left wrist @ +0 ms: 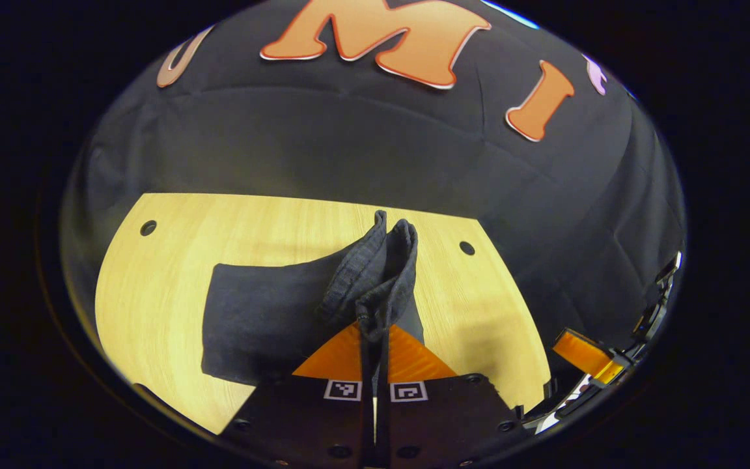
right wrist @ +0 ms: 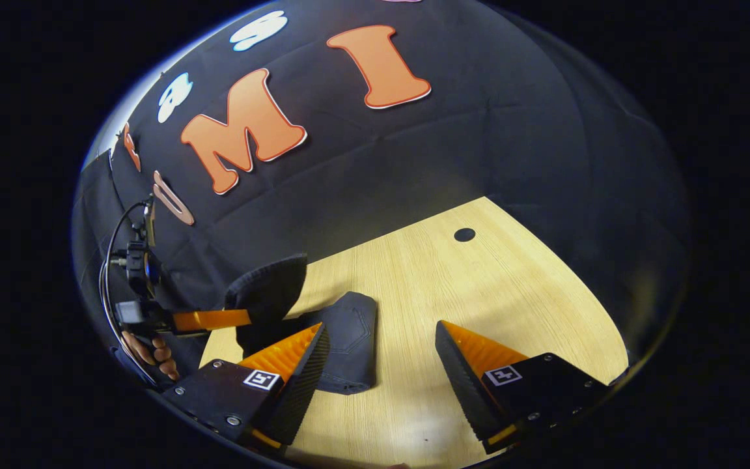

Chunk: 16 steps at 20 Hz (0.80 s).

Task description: Grasp the waist and the cuffs of the jeans and fold them to make the two legs overlap; first hold the waist and fold one-third of the jeans toward the cuffs, then hold the cuffs and fold the remaining one-third in the same direction to finish folding.

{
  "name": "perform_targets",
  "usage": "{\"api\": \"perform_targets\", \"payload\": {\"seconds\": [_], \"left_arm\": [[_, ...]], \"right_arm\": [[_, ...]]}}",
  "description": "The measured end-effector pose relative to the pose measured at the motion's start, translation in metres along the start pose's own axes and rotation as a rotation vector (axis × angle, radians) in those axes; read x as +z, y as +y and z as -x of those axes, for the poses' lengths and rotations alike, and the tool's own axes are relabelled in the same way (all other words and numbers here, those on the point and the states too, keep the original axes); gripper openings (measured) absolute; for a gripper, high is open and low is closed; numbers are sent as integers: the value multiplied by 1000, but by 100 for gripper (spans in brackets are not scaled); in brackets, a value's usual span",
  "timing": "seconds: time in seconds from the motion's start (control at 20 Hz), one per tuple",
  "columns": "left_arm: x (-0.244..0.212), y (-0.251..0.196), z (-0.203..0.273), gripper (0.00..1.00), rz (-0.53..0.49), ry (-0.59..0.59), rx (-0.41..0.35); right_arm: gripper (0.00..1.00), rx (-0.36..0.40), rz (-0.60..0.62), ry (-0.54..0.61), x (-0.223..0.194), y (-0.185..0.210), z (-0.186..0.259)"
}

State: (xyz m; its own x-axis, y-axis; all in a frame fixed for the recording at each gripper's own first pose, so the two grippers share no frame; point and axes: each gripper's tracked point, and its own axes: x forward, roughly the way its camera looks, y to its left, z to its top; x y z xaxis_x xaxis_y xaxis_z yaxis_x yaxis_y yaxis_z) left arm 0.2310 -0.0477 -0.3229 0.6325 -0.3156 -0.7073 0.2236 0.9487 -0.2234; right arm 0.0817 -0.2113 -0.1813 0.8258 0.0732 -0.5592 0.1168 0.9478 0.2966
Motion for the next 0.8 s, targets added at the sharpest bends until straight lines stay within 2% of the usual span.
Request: {"api": "perform_targets", "payload": {"seconds": [0.4,0.6,0.65,0.8], "left_arm": [[-43,-21,-35,2,-98,88,24],[-56,-28,-26,10,-146,95,-5],[-59,-31,-19,17,-131,95,-29],[-55,-26,-5,64,-118,65,-64]], "right_arm": [[99,16,15,19,-7,6,-2],[99,21,25,13,-5,20,-7],[99,30,31,2,-3,27,-6],[98,29,64,-37,3,45,-4]]}}
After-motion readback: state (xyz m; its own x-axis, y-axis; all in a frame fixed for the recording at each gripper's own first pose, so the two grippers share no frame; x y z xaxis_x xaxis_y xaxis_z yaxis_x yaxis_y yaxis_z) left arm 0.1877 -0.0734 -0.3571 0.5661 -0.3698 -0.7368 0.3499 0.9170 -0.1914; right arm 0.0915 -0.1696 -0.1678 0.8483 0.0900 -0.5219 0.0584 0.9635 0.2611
